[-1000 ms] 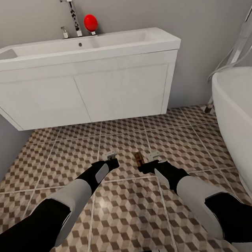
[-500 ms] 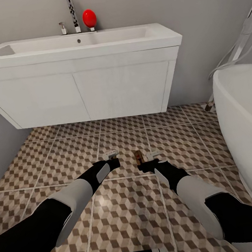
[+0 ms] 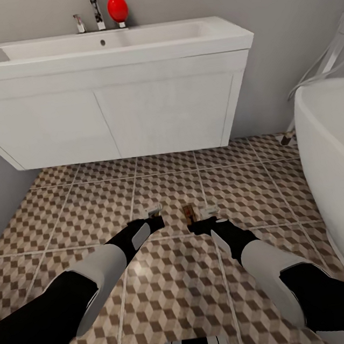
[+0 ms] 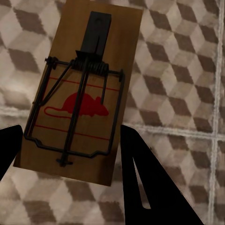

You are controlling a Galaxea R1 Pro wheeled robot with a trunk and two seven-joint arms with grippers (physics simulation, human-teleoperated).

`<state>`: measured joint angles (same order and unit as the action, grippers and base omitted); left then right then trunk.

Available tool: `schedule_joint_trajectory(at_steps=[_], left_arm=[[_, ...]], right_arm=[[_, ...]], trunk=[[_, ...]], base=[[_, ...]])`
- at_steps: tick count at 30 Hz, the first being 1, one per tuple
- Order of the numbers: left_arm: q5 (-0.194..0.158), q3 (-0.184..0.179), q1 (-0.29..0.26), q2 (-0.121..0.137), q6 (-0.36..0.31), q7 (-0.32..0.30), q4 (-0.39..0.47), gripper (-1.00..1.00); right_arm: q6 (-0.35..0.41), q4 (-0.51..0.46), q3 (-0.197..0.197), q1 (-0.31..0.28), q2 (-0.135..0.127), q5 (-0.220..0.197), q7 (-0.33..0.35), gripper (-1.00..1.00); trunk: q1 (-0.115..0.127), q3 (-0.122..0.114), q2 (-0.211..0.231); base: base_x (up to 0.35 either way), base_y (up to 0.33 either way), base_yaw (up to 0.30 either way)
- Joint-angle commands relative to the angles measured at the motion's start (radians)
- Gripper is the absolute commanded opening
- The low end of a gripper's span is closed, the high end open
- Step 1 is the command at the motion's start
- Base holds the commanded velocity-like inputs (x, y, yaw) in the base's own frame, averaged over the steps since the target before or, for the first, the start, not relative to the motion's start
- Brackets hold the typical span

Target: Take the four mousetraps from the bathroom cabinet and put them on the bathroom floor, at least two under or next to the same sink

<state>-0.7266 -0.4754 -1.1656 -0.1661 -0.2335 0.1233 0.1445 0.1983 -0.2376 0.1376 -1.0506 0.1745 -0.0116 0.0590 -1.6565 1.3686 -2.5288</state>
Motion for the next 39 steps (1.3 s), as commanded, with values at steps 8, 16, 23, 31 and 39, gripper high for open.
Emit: schedule_joint_trajectory(at_steps=[8,16,23,31,39], left_arm=[[-0.007,-0.008,0.000,0.000,0.001,0.005,0.004,-1.00],[0.128,-0.007,0.000,-0.006,0.054,0.001,0.006,-1.00],[0.171,-0.006,0.000,-0.008,0.089,-0.002,0.012,-1.00],[0.175,-0.006,0.000,-0.008,0.115,-0.002,0.017,-1.00],[0.177,-0.005,0.000,-0.008,0.130,-0.005,0.013,-1.00]], right_arm=[[0.006,-0.002,0.002,0.000,0.000,-0.003,0.000,-1.00],[-0.035,-0.002,0.003,0.000,0.000,-0.004,0.000,-1.00],[-0.040,-0.002,0.001,0.000,0.000,-0.004,-0.001,-1.00],[-0.050,0.000,0.001,0.000,0.000,-0.004,-0.001,-1.00],[-0.052,-0.001,-0.002,0.000,0.000,-0.002,-0.002,-1.00]], trunk=[[-0.001,0.009,-0.001],[-0.001,0.009,-0.001],[-0.001,0.009,-0.001],[-0.002,0.024,-0.002],[-0.006,0.051,-0.003]], base=[[0.000,0.000,0.000],[0.000,0.000,0.000],[0.000,0.000,0.000],[0.000,0.000,0.000],[0.000,0.000,0.000]])
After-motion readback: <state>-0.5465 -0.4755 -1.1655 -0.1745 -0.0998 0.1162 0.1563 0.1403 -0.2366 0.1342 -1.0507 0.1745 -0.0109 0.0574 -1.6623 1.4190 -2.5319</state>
